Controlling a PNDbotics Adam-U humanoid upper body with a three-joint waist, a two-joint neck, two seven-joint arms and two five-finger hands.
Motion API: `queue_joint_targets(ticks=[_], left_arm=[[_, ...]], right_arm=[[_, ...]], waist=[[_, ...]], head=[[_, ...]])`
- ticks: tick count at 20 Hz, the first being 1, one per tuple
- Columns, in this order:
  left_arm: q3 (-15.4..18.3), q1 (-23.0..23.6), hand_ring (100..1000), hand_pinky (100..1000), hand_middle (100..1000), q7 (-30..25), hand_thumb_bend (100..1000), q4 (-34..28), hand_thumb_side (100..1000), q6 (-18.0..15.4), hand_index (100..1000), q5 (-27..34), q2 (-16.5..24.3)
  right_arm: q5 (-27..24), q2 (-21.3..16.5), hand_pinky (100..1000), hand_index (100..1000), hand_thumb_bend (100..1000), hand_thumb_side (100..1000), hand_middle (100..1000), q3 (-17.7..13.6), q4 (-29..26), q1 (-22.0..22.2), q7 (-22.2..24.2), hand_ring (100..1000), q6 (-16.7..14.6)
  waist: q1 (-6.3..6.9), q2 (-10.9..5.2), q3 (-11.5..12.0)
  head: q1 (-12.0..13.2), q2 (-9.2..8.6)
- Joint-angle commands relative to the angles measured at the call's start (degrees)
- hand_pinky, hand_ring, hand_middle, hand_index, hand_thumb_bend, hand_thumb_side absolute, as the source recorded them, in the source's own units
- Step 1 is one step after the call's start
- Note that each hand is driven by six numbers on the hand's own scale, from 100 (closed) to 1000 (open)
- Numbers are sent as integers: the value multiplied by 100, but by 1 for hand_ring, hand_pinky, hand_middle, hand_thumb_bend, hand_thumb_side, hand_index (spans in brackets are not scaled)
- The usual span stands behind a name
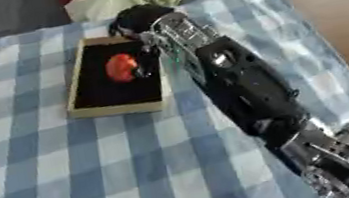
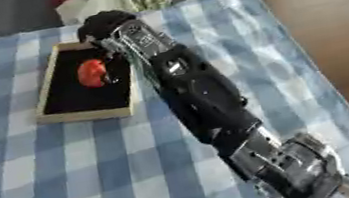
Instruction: Pick up objects on the table and place them in the box.
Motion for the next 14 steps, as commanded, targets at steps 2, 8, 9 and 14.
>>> queue_joint_targets(ticks=[2,8,9,14], left_arm=[[36,-1,776,771,737,-41,547,-80,696,7,828,-8,145],[63,55,776,771,737,-23,547,-80,695,11,827,-31,172],[67,64,776,771,737,-15,547,-80,695,12,827,-36,176],[99,111,776,772,738,39,547,-80,695,13,827,-70,197]], right_arm=[[-249,-235,796,891,418,176,741,-36,-413,-186,17,789,9],[-861,-700,784,889,315,158,725,22,-1207,-111,93,779,-51],[-1029,-813,782,888,301,154,723,44,-1413,-78,121,779,-64],[-1925,-1443,777,868,114,193,692,120,-2549,172,160,772,-15]], waist=[[35,-175,-23],[34,-205,-84],[37,-206,-95],[70,-207,-160]], head=[[38,42],[116,81],[130,88],[260,114]])
